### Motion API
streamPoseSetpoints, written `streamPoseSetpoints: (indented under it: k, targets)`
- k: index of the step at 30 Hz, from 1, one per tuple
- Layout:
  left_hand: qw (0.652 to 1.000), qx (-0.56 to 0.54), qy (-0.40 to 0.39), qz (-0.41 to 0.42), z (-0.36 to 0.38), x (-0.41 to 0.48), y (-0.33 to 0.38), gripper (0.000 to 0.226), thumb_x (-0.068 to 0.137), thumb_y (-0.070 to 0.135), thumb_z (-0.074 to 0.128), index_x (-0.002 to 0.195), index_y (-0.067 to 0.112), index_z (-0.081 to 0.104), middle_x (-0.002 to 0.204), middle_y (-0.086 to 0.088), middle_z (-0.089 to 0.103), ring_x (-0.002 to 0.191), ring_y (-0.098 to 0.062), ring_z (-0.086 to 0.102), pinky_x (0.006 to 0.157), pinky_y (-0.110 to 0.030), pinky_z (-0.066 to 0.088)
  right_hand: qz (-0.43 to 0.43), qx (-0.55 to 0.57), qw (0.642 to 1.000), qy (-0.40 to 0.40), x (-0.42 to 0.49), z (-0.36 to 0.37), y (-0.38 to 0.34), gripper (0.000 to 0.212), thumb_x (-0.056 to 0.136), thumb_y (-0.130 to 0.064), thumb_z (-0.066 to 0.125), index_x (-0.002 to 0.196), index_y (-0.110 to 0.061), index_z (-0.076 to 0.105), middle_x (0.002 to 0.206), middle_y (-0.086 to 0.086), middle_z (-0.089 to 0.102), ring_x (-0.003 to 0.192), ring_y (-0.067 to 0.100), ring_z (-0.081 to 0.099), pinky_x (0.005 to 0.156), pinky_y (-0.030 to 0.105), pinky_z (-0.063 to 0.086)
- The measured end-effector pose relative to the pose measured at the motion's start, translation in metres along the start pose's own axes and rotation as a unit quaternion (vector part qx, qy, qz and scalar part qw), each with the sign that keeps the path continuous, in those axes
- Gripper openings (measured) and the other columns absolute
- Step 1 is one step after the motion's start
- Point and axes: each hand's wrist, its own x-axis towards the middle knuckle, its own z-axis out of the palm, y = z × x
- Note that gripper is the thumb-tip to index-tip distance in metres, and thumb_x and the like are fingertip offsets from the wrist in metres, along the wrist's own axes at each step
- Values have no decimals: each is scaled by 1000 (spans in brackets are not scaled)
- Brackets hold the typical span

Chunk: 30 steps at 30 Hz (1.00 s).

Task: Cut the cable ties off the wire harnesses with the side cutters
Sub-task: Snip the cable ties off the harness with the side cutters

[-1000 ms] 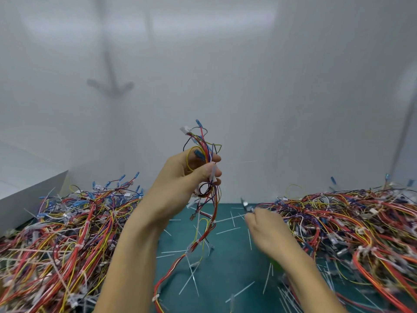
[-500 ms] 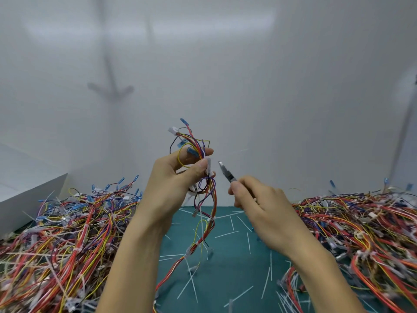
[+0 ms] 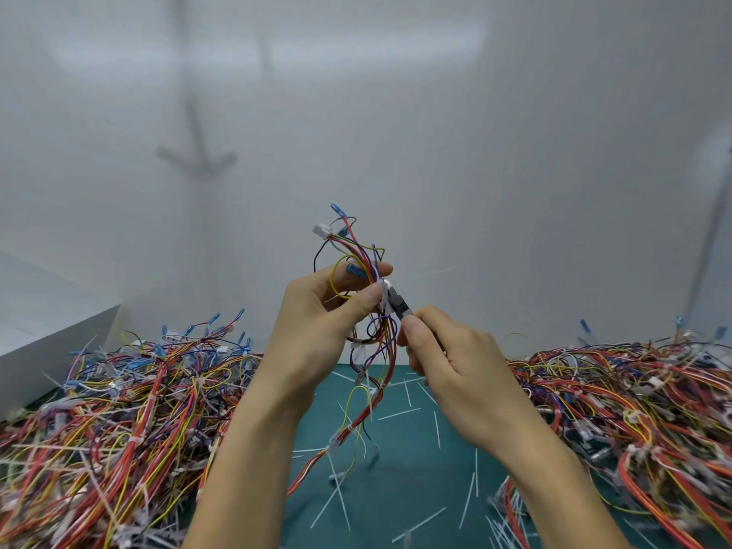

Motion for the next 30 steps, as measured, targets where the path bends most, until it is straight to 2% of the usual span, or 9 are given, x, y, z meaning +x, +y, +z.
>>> streamPoseSetpoints:
  k: [5, 12, 17, 23, 30]
  targets:
    - [1000, 1, 9, 7, 1, 0, 1, 18, 90, 12, 68, 104, 22, 75, 92, 2, 77, 78, 0, 66, 72, -13, 51, 6, -6, 1000, 0, 0, 0, -1, 36, 102, -42, 37, 81, -18, 54, 63, 5, 53, 59, 21, 45, 60, 41, 37]
    - [1000, 18, 12, 7, 3, 1, 0, 18, 90, 10, 68, 102, 21, 75, 92, 4, 77, 83, -1, 68, 74, -8, 48, 26, -8, 1000, -3, -1, 1, -2, 40, 102, -42, 36, 79, -16, 55, 62, 6, 54, 61, 26, 50, 63, 49, 44]
    - [999, 32, 12, 12, 4, 1, 1, 17, 89, 8, 68, 100, 18, 75, 91, 2, 76, 81, 0, 67, 73, -5, 47, 39, 2, 999, 1, 0, 2, 1, 38, 102, -39, 39, 76, -18, 57, 58, -1, 53, 61, 25, 52, 63, 49, 47]
    - [999, 43, 8, 1, 4, 0, 0, 16, 89, 10, 68, 98, 21, 75, 92, 2, 76, 83, -5, 67, 78, -13, 51, 50, 2, 999, -3, 0, 3, 6, 37, 102, -39, 40, 74, -22, 57, 58, -5, 53, 60, 20, 52, 62, 48, 49]
    - [999, 39, 6, -3, 3, 1, -1, 17, 89, 10, 68, 99, 22, 75, 90, 8, 77, 84, 1, 69, 73, -5, 48, 52, -3, 999, -7, 0, 3, 7, 38, 104, -39, 40, 75, -19, 57, 60, -1, 55, 63, 23, 53, 63, 49, 50]
